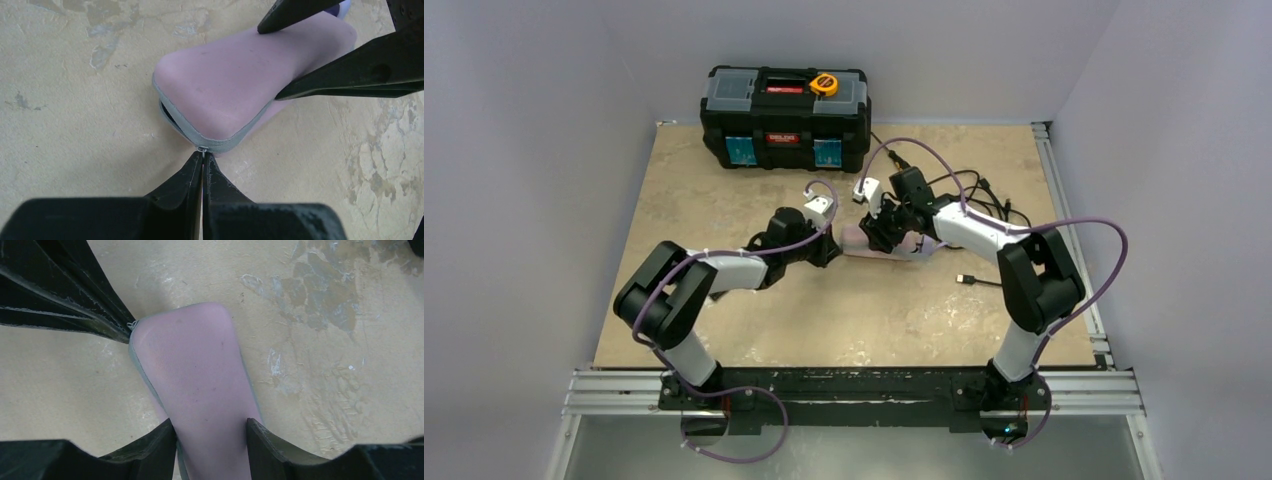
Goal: Open the umbrella
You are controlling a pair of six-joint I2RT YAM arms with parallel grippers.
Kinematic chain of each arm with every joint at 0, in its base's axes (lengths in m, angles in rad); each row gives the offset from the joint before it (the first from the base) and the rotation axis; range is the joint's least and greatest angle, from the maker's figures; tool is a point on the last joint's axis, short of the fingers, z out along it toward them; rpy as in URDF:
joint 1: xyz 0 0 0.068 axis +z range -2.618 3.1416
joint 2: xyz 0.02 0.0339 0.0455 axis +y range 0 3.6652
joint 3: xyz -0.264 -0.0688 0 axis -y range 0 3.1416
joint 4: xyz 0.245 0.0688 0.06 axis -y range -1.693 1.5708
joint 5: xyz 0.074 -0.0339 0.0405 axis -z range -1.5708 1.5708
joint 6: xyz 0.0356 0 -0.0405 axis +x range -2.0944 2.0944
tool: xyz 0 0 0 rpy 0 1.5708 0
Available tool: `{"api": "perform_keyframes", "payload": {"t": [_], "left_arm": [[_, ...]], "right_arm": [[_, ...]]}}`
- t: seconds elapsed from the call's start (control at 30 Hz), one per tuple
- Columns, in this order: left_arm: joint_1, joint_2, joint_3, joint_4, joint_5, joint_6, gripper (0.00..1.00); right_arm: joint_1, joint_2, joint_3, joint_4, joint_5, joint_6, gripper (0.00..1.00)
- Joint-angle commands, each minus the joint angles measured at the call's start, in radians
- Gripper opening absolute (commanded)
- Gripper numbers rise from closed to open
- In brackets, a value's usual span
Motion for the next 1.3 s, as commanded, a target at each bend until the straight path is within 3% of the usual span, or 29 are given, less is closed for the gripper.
{"api": "perform_keyframes", "payload": {"t": [0.0,0.1,0.27,0.37,0.63,0.73,0.87,1.0,1.27], "left_arm": [[0.021,0.024,0.045,-0.007,0.054,-0.035,0.0],[0.049,0.029,0.047,-0.031,0.061,-0.003,0.0],[0.054,0.041,0.069,-0.07,0.054,0.075,0.0],[0.057,0.053,0.078,-0.07,0.065,0.077,0.0],[0.058,0.068,0.088,-0.06,0.104,0.073,0.0],[0.058,0.064,0.088,-0.057,0.124,0.089,0.0],[0.053,0.01,0.053,-0.062,0.143,0.142,0.0],[0.032,-0.031,0.009,-0.096,0.123,0.195,0.0],[-0.047,-0.04,-0.047,-0.048,0.111,0.129,0.0]], "right_arm": [[0.038,0.009,0.046,-0.086,-0.193,0.147,0.45],[0.023,0.003,0.082,-0.184,-0.201,0.039,0.61],[-0.069,0.034,0.239,-0.405,-0.266,-0.036,0.75],[-0.087,0.037,0.246,-0.474,-0.232,-0.091,0.85],[-0.086,0.057,0.147,-0.349,-0.139,-0.062,0.86],[-0.086,0.107,0.156,-0.323,-0.114,-0.038,0.73],[-0.089,0.162,0.153,-0.313,-0.095,0.033,0.32],[-0.09,0.18,0.138,-0.307,-0.103,0.11,0.02],[-0.115,0.222,0.158,-0.298,-0.163,0.24,0.0]]}}
